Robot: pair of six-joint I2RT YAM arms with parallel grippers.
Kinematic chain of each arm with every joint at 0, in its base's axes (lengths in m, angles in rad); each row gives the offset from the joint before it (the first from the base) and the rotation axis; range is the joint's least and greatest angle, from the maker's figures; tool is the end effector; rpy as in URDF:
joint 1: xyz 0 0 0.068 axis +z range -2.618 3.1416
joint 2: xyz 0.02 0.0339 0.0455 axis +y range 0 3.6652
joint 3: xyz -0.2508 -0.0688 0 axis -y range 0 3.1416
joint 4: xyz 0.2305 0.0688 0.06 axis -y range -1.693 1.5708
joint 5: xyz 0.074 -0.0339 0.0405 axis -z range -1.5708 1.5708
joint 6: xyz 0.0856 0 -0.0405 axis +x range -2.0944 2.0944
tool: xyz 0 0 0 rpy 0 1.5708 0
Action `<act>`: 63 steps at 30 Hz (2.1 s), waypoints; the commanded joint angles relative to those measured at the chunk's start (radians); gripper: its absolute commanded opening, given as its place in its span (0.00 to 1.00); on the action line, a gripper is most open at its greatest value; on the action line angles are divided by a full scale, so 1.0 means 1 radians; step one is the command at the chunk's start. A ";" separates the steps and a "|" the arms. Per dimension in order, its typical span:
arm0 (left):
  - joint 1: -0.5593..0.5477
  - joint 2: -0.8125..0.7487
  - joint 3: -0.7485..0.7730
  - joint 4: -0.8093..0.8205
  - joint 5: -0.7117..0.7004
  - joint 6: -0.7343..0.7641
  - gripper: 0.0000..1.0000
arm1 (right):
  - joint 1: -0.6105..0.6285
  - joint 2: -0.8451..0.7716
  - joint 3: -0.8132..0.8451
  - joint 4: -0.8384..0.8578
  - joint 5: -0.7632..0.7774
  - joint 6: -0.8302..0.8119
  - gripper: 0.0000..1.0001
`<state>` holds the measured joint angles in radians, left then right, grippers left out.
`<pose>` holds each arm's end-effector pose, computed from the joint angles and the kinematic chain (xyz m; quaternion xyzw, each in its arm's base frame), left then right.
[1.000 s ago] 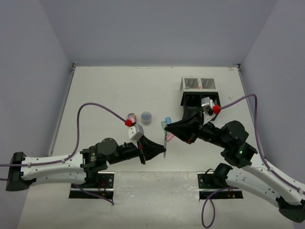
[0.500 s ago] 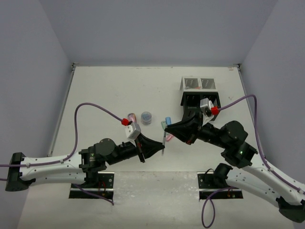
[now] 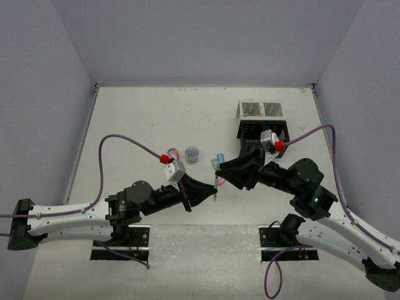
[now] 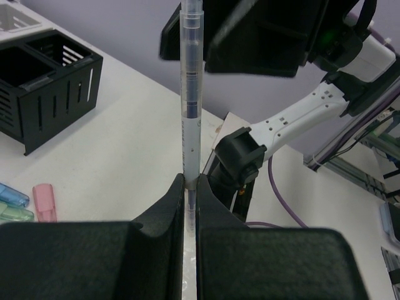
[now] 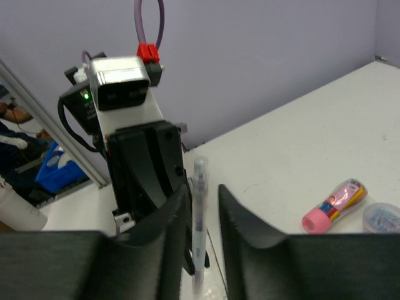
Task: Sort the stationery into containers
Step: Close the pen cap on the pen.
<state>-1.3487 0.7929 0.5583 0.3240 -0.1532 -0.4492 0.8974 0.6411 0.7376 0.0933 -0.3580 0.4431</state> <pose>0.0656 -0.2313 0.3111 0.2416 0.6305 -0.5438 0.4984 0.0976 0.1704 0.3745 -0.2749 0.5797 0.5601 0.5241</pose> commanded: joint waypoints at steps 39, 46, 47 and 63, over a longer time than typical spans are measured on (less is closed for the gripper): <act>0.002 0.136 0.108 0.124 -0.006 0.008 0.10 | 0.006 -0.008 -0.027 0.071 -0.067 0.059 0.00; 0.002 0.126 0.108 0.110 -0.006 0.025 0.00 | 0.006 -0.017 -0.033 0.062 -0.055 0.049 0.12; 0.002 0.119 0.099 0.111 0.000 0.030 0.00 | 0.006 -0.025 -0.029 0.051 -0.048 0.040 0.43; 0.002 0.144 0.077 0.141 0.084 0.047 0.00 | 0.006 0.074 0.209 -0.156 0.071 -0.044 0.80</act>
<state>-1.3495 0.9323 0.6319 0.4063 -0.1011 -0.4389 0.8976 0.6974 0.8677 -0.0092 -0.3326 0.4401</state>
